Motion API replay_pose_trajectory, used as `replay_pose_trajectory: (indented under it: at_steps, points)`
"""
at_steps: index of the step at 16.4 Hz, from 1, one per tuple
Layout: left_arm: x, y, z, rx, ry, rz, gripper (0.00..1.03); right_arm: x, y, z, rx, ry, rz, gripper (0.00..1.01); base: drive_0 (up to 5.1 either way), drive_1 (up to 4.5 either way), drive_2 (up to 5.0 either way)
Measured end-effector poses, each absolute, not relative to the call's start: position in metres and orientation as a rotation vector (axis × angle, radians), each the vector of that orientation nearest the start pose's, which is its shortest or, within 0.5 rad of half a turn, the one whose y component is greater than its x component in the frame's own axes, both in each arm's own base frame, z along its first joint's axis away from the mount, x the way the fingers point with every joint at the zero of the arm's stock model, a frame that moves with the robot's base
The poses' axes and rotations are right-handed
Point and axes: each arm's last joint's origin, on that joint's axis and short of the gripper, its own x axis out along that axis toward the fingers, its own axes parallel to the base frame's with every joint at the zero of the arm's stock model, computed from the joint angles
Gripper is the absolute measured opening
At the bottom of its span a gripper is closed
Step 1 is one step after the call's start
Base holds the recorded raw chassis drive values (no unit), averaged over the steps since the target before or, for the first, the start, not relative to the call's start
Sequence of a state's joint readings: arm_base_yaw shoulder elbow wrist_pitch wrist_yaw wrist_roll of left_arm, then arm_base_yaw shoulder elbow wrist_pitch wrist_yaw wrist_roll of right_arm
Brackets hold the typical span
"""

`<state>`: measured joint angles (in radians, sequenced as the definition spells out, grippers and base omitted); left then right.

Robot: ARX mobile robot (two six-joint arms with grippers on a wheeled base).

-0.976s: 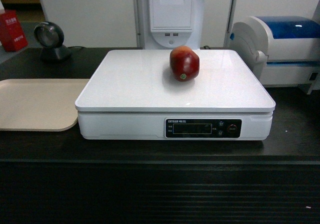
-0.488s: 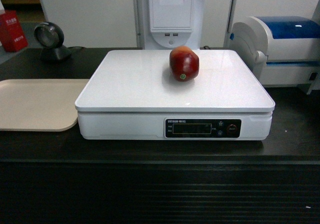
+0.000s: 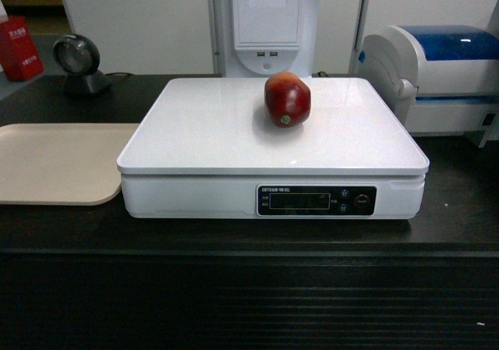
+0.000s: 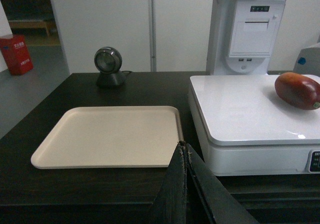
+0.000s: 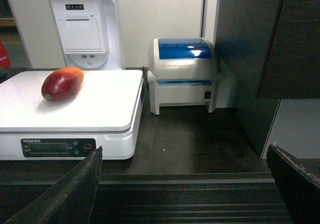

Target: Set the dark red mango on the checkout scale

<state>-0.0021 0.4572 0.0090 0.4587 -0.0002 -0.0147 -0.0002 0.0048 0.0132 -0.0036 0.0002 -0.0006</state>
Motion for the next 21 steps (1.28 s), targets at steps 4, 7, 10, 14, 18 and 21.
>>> replay_pose_trajectory:
  at_steps: [4, 7, 10, 14, 18, 21]
  points:
    - [0.119, 0.0, 0.17, -0.015, -0.01, -0.002, 0.02, 0.097, 0.0, 0.167, -0.001, -0.005, 0.0, 0.98, 0.0, 0.0, 0.0]
    - [0.114, 0.0, 0.169, -0.015, -0.008, -0.002, 0.02, 0.097, 0.0, 0.167, -0.001, -0.005, 0.0, 0.98, 0.0, 0.0, 0.0]
    - [0.111, 0.0, 0.169, -0.015, -0.01, -0.002, 0.02, 0.097, 0.0, 0.167, -0.001, -0.005, 0.0, 0.98, 0.0, 0.0, 0.0]
    - [0.102, 0.0, 0.163, -0.015, 0.038, -0.001, 0.02, 0.097, 0.0, 0.167, -0.001, -0.005, 0.0, 0.98, 0.0, 0.0, 0.0]
    - [0.098, 0.0, 0.165, -0.014, 0.008, -0.001, 0.02, 0.097, 0.0, 0.167, -0.001, -0.005, -0.001, 0.98, 0.0, 0.0, 0.0]
    - [0.098, 0.0, 0.166, -0.014, 0.004, 0.0, 0.14, 0.097, 0.0, 0.167, -0.001, -0.005, 0.0, 0.98, 0.0, 0.0, 0.0]
